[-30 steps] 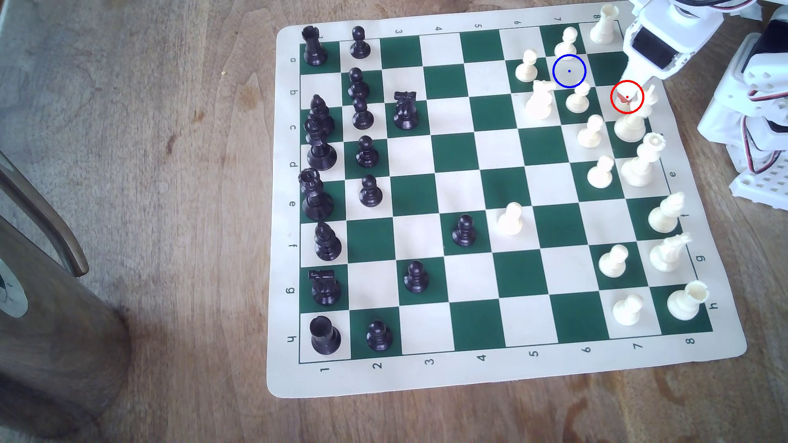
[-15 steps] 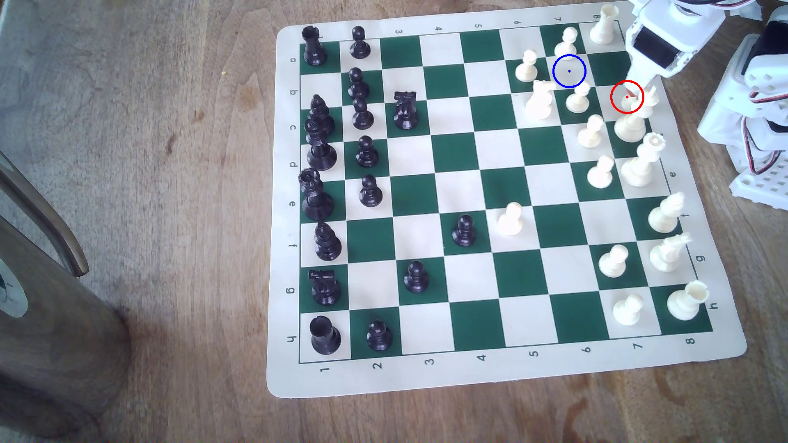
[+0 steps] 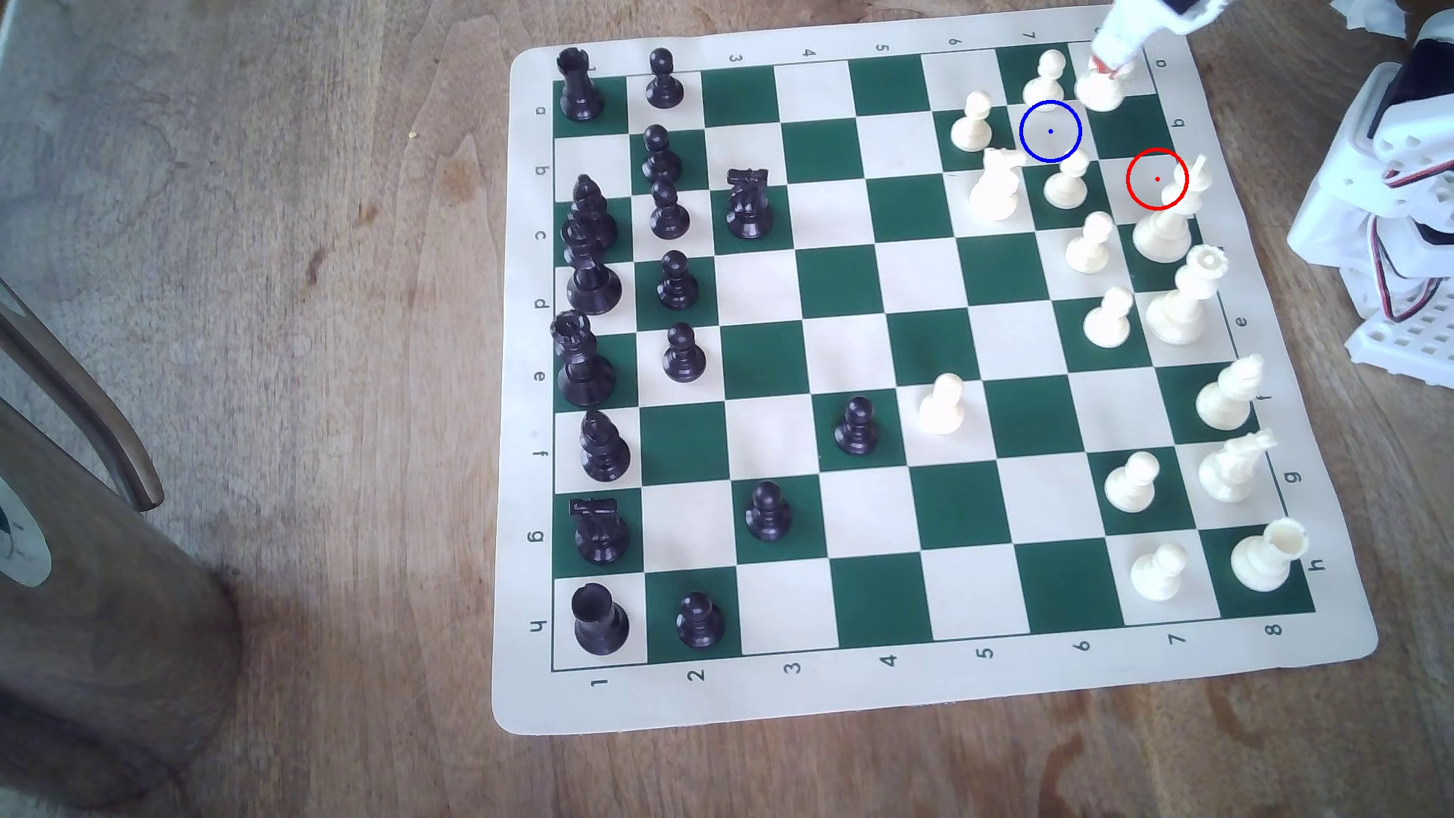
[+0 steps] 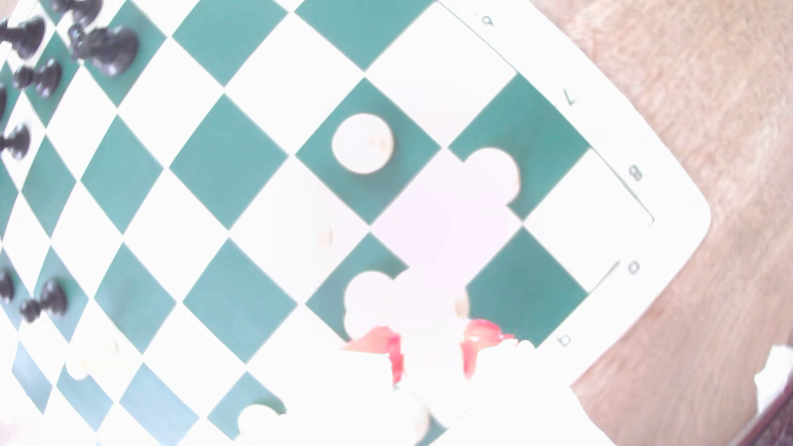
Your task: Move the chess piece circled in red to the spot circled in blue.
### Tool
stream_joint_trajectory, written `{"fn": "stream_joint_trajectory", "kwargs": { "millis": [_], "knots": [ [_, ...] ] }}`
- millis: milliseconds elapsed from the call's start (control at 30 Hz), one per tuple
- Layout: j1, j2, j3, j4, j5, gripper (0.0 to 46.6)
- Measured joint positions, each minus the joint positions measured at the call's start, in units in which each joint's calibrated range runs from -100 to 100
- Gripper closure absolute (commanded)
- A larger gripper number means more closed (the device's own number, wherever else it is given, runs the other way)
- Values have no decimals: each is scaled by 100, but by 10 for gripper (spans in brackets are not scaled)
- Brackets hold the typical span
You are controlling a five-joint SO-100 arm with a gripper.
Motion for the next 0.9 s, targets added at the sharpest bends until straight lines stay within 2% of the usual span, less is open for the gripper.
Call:
{"fn": "stream_joint_trajectory", "kwargs": {
  "millis": [333, 867, 900],
  "knots": [
    [118, 880, 506, -1028, 93, 464],
    [81, 838, 1274, -1833, 132, 464],
    [88, 829, 1274, -1841, 142, 424]
  ]
}}
